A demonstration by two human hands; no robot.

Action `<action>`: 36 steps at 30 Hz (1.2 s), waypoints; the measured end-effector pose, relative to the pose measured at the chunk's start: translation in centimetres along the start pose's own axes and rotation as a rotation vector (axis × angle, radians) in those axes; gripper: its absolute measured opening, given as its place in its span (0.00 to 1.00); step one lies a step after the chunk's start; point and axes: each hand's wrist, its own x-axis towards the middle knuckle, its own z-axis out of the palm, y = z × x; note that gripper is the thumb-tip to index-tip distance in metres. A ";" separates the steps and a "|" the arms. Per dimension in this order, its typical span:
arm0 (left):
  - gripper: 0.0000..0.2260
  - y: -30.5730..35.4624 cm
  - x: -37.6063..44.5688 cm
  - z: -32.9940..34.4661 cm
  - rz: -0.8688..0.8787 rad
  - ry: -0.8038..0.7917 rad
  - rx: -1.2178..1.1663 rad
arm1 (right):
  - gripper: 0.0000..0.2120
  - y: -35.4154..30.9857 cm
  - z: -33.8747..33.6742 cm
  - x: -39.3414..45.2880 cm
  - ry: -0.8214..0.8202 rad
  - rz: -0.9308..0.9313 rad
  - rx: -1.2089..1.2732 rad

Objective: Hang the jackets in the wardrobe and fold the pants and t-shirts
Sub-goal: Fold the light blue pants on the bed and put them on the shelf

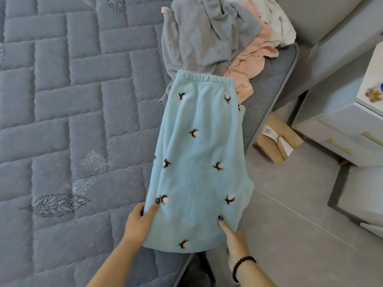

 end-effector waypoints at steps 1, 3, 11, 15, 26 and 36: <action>0.13 -0.2 0.1 -0.2 -0.002 -0.025 -0.006 | 0.17 0.3 -0.2 0.0 -0.006 0.058 0.054; 0.16 -0.4 0.1 -0.6 -0.026 -0.122 -0.010 | 0.16 1.0 -0.7 0.1 -0.035 0.169 0.181; 0.26 -0.4 -1.1 -1.0 -0.069 -0.284 0.026 | 0.21 0.4 -4.2 -1.4 -0.112 0.296 0.201; 0.13 1.0 -3.1 -0.1 0.001 -0.239 0.013 | 0.16 -1.9 -5.7 -2.3 -0.117 0.202 0.100; 0.07 17.6 -5.6 -1.2 -0.032 -0.220 -0.141 | 0.04 -20.5 -3.2 -9.6 -0.168 -0.080 -0.040; 0.12 28.8 0.3 0.6 0.150 -0.166 -0.619 | 0.09 -34.2 5.5 -4.7 -0.224 -0.328 0.218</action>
